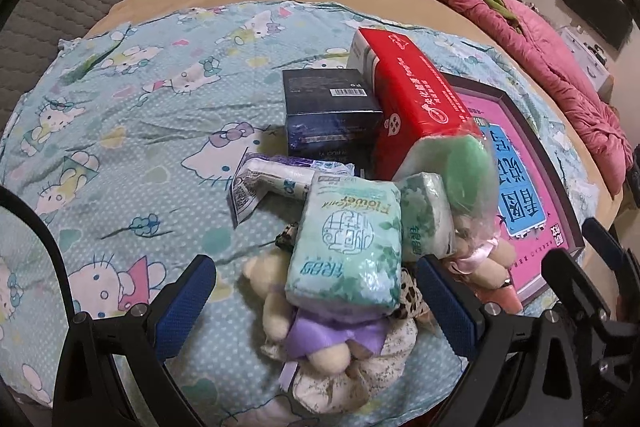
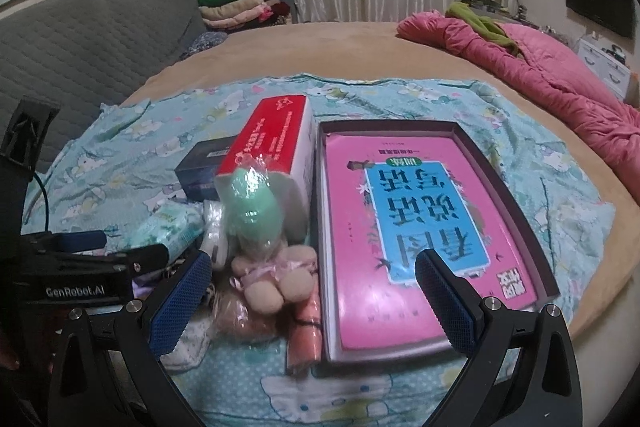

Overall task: Organize soft objects
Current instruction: 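Move left tool to green tissue pack while right tool approaches bagged green sponge, then close left tool on tissue pack while right tool closes on bagged sponge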

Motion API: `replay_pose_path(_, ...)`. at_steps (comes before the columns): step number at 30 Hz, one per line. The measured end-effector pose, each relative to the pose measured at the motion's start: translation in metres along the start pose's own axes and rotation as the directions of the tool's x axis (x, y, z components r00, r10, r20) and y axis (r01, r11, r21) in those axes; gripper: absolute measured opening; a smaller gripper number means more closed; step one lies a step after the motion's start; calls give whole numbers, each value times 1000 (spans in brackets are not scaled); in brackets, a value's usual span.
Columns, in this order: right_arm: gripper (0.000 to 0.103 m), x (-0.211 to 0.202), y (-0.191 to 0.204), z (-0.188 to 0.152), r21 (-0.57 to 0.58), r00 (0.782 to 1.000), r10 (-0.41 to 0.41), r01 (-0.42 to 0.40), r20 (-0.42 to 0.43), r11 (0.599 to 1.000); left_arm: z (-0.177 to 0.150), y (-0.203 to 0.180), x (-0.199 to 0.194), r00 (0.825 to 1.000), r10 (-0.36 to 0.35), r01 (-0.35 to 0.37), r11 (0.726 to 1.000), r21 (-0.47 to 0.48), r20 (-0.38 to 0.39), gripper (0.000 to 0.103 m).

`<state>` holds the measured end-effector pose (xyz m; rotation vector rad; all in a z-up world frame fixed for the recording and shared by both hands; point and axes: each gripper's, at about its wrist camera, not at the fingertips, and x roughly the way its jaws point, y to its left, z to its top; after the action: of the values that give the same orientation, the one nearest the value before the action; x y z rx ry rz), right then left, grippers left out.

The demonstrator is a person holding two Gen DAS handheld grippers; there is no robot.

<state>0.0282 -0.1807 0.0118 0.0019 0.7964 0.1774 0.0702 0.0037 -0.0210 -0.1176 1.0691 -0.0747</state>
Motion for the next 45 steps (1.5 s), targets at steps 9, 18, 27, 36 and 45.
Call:
replay_pose_path(9, 101, 25, -8, 18, 56, 991, 131, -130, -11, 990, 5, 4, 8, 1000, -1, 1, 1000, 7, -18, 101)
replay_pose_path(18, 101, 62, -1, 34, 112, 981, 175, -165, -86, 980, 7, 4, 14, 1000, -8, 9, 1000, 17, -19, 100)
replay_pose_path(27, 95, 82, 0, 30, 153, 963, 238, -218, -124, 964, 10, 3, 14, 1000, -11, 11, 1000, 18, -6, 99)
replay_pose_path(36, 59, 84, 2, 28, 136, 959, 260, -244, -113, 960, 11, 0, 18, 999, -27, 28, 999, 23, -25, 86)
replay_pose_path(45, 46, 77, -2, 28, 145, 948, 305, -291, -90, 946, 9, -2, 17, 999, -32, 33, 999, 23, -29, 63)
